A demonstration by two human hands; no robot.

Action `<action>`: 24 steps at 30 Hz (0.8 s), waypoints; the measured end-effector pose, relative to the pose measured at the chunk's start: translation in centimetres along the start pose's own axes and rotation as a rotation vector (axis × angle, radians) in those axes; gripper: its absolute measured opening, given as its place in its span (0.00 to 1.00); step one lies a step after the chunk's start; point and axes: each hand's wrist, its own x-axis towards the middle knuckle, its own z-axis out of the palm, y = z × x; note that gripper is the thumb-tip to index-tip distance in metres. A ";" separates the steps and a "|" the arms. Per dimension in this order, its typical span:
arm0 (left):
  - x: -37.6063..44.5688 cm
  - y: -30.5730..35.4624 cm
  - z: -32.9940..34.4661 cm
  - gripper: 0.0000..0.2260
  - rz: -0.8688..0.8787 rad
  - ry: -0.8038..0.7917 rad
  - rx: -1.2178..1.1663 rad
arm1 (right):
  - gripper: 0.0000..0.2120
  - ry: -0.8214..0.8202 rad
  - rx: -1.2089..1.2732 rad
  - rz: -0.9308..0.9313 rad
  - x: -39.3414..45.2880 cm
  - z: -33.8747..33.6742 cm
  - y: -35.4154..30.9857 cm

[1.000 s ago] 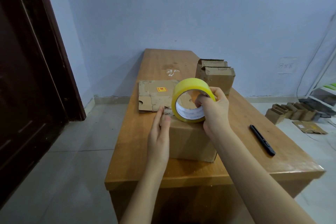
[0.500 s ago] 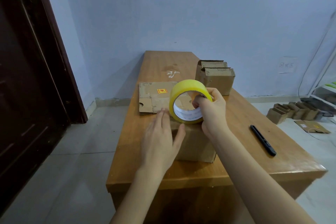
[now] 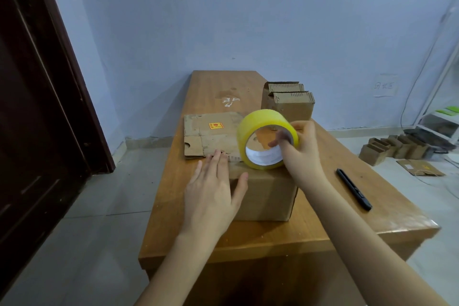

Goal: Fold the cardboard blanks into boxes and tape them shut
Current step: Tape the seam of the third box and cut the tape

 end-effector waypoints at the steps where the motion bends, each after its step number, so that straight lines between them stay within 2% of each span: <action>1: 0.0 0.0 0.0 0.30 0.006 -0.003 0.013 | 0.07 0.089 0.114 0.058 0.1 -0.1 0.2; 3: 0.1 0.0 -0.1 0.30 0.007 -0.014 0.034 | 0.08 0.221 0.308 0.160 0.0 0.0 0.3; 5: 0.1 0.0 -0.1 0.30 0.010 -0.015 0.047 | 0.08 0.253 0.342 0.190 -0.1 0.0 0.6; 8: 0.1 0.1 -0.1 0.31 0.018 0.003 0.072 | 0.06 0.209 0.262 0.178 -0.1 -0.2 0.7; 12: 0.0 0.6 -0.1 0.33 0.003 0.015 0.053 | 0.09 0.180 0.136 0.104 -0.4 -0.1 0.6; 16: 0.5 0.4 -0.8 0.34 -0.019 0.095 0.101 | 0.10 0.166 0.158 0.097 -0.5 0.2 0.5; 18: 0.8 0.6 -1.2 0.33 0.037 0.123 0.095 | 0.10 0.162 0.170 0.113 -0.5 0.5 0.5; 21: 1.0 1.6 -0.9 0.29 0.110 0.079 0.067 | 0.09 0.170 0.215 0.144 -0.4 0.9 0.7; 24: 0.8 1.9 -0.2 0.28 0.107 0.029 0.072 | 0.06 0.166 0.264 0.155 -0.4 1.1 0.7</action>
